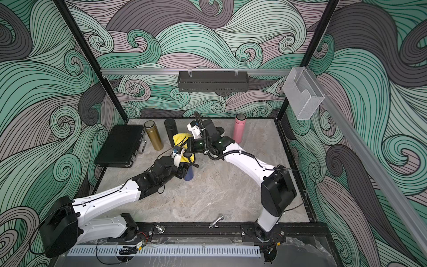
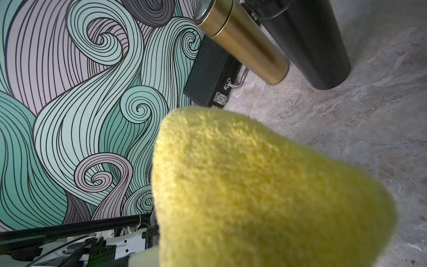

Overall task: Wipe the surface of the thermos
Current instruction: Wipe the dirt from the surface of the thermos.

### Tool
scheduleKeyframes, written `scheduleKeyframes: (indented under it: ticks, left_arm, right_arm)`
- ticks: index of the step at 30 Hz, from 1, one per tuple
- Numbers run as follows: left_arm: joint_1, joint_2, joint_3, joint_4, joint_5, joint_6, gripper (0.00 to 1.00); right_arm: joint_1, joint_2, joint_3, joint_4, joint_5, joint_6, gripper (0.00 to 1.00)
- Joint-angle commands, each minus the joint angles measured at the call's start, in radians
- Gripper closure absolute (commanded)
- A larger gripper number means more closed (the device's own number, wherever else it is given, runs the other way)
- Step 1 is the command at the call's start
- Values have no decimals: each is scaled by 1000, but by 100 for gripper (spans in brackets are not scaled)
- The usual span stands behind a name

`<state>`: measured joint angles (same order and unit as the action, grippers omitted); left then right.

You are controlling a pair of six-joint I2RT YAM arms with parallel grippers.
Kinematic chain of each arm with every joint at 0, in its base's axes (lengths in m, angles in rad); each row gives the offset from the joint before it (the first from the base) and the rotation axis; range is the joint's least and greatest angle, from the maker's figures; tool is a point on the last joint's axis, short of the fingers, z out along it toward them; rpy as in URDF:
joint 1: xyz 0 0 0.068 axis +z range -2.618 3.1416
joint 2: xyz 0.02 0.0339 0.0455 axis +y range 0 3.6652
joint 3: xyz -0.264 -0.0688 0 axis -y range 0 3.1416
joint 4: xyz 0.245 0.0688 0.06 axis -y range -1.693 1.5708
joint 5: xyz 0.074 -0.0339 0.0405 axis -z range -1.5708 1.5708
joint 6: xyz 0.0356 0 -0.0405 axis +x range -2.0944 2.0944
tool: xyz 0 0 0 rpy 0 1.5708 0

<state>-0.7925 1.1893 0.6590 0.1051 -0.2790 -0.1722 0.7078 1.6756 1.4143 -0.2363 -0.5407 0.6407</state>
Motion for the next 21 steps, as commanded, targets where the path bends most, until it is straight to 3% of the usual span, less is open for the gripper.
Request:
scheduleKeyframes:
  ticks: [1, 6, 13, 18, 21]
  left_arm:
    - [1, 9, 19, 61, 3, 1, 53]
    - [1, 13, 23, 61, -17, -3, 41]
    - [1, 20, 34, 56, -30, -7, 40]
    - [1, 23, 40, 51, -25, -12, 66]
    - [1, 14, 39, 46, -19, -11, 75]
  right_arm:
    - [12, -68, -55, 19, -23, 15, 100]
    - [14, -201, -178, -4, 11, 25, 100]
    - [-18, -337, -266, -33, 59, 26, 100]
    - [-68, -420, -312, -41, 103, 27, 100]
    - [-97, -465, -334, -52, 133, 26, 100]
